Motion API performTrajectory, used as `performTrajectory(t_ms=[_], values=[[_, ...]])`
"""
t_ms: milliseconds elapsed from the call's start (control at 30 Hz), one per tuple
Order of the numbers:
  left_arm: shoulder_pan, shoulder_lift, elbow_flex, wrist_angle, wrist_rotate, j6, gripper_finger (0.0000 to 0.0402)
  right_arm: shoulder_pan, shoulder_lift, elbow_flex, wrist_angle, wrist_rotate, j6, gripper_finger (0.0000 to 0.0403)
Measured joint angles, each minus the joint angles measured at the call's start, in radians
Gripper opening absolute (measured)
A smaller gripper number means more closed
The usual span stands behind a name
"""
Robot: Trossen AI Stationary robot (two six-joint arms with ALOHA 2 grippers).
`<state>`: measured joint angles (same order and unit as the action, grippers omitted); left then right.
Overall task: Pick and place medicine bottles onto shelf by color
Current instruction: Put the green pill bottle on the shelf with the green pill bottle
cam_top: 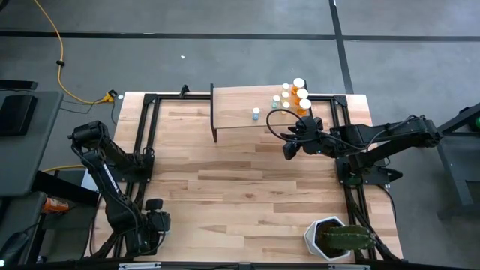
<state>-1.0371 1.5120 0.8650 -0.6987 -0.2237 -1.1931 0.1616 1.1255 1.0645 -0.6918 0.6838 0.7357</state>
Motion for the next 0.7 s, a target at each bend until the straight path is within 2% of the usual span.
performTrajectory(t_ms=[167,400,567,700], values=[[0.004,0.000,0.000,0.000,-0.024,0.000,0.0107,0.000,0.000,0.000,0.000,-0.002,-0.002,0.0179],[0.031,-0.031,0.002,-0.002,-0.011,-0.020,0.0118,0.000,0.000,0.000,0.000,-0.002,-0.002,0.0179],[0.105,-0.171,0.029,-0.007,0.000,0.076,0.0115,0.000,0.000,0.000,-0.001,-0.003,-0.002,0.0179],[0.252,-0.335,0.071,-0.005,0.085,0.177,0.0110,0.000,0.000,0.000,-0.008,-0.003,-0.003,0.0179]])
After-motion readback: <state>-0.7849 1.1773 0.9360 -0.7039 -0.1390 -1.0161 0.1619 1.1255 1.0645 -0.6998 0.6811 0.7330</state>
